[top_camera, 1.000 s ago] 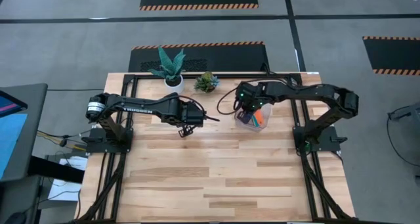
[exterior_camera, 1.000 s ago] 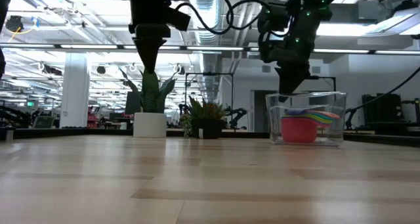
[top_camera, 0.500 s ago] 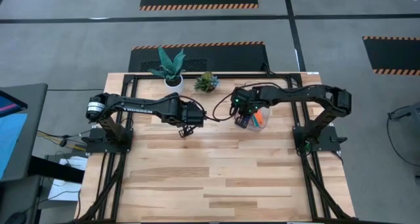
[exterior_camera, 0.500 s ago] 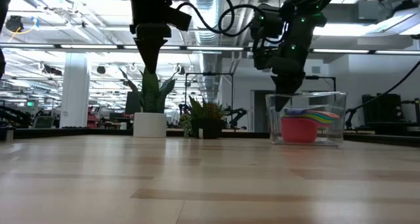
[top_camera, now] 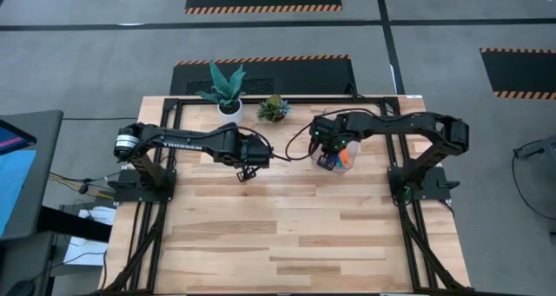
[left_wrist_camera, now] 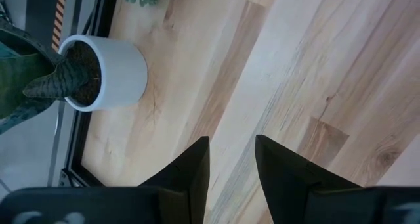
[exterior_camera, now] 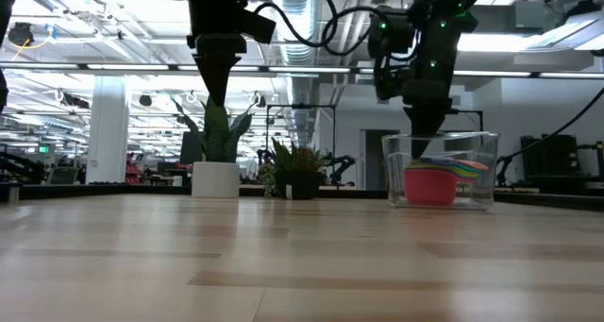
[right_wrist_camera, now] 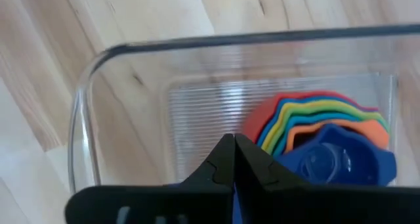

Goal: Nest measuring cups in basket
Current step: Adjust the nested measuring cups in the transparent bin, then adjust the transparent bin

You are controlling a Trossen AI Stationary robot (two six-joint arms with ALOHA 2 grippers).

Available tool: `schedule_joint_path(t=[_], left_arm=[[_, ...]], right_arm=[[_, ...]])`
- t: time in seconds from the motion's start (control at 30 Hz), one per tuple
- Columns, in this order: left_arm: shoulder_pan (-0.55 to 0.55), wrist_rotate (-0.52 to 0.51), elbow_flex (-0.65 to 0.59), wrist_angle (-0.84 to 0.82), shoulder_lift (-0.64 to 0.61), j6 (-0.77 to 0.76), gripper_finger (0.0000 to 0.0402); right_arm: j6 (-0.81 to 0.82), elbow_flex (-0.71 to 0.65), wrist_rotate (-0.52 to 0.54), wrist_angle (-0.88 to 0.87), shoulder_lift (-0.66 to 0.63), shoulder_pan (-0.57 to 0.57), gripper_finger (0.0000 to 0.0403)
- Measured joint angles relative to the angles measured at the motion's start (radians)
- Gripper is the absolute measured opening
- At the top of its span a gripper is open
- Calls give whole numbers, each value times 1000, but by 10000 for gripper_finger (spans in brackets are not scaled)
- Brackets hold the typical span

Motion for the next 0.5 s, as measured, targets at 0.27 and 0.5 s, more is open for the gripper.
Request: schedule_joint_path(t=[0.27, 0.5], left_arm=[[0, 0, 0, 0, 0, 0, 113], [0, 0, 0, 0, 0, -1, 113]], right_arm=[[7, 0, 1, -76, -9, -1, 26], [2, 31, 1, -33, -9, 13, 21]])
